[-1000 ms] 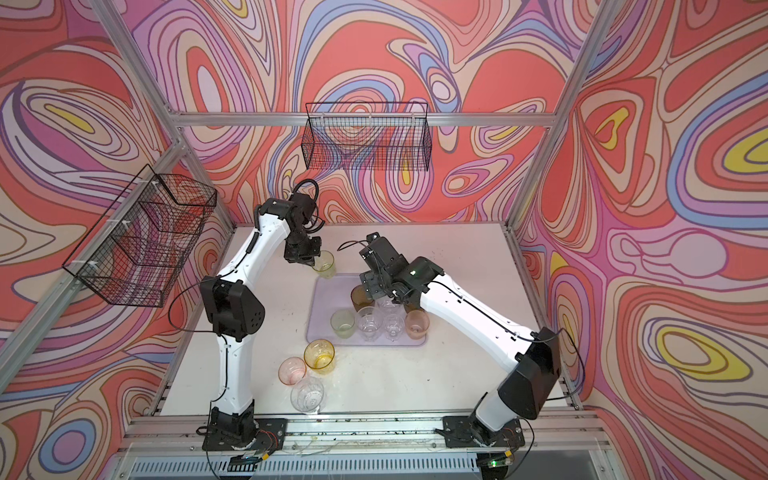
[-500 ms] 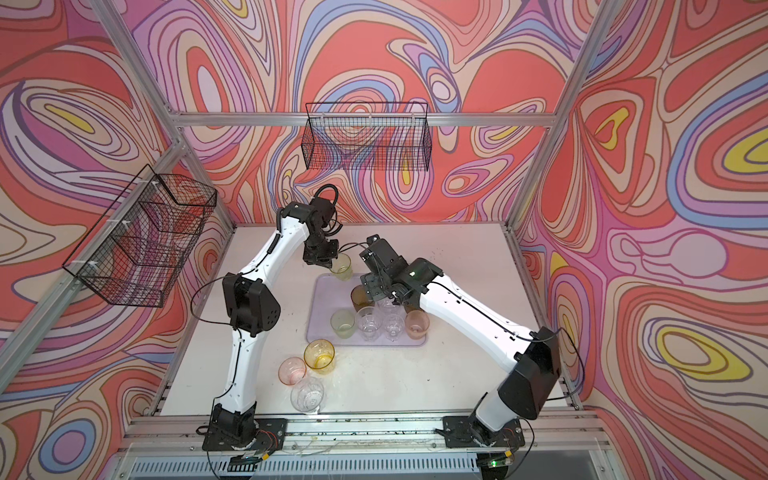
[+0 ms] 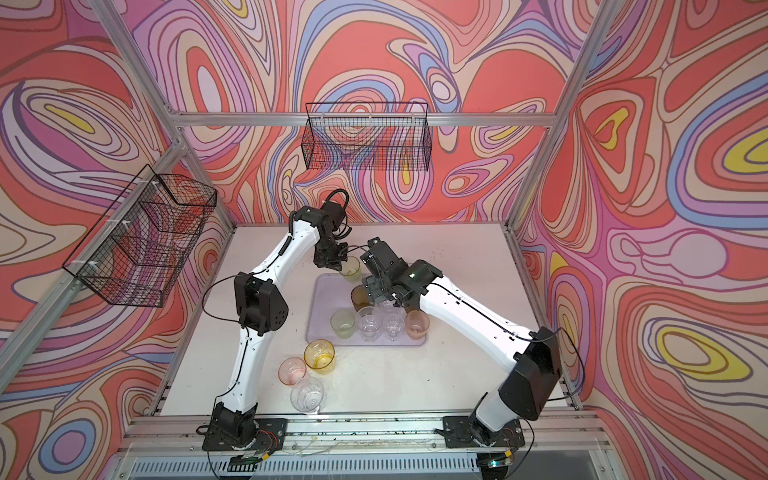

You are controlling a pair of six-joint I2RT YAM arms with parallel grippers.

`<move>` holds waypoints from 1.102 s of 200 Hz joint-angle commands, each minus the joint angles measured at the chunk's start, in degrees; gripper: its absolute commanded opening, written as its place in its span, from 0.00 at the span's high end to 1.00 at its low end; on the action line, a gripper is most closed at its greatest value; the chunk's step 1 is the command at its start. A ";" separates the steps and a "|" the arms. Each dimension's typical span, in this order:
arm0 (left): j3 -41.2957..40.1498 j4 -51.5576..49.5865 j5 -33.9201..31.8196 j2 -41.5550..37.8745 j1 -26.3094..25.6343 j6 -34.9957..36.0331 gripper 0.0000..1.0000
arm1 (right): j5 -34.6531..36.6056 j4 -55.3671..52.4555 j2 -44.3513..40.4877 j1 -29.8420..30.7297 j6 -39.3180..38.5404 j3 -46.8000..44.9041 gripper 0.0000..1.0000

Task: Place the glasses into the tray
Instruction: Place the glass on the tray.

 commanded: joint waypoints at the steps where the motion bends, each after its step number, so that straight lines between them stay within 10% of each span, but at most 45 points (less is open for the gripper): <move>1: 1.50 0.02 0.52 1.30 -0.85 -1.01 1.00 | 0.83 0.03 -2.04 -0.37 -0.22 -0.94 0.16; 220: -1.48 1.93 2.08 3.50 -2.76 -1.58 1.00 | -0.01 0.41 -2.68 -0.59 0.66 -2.60 0.16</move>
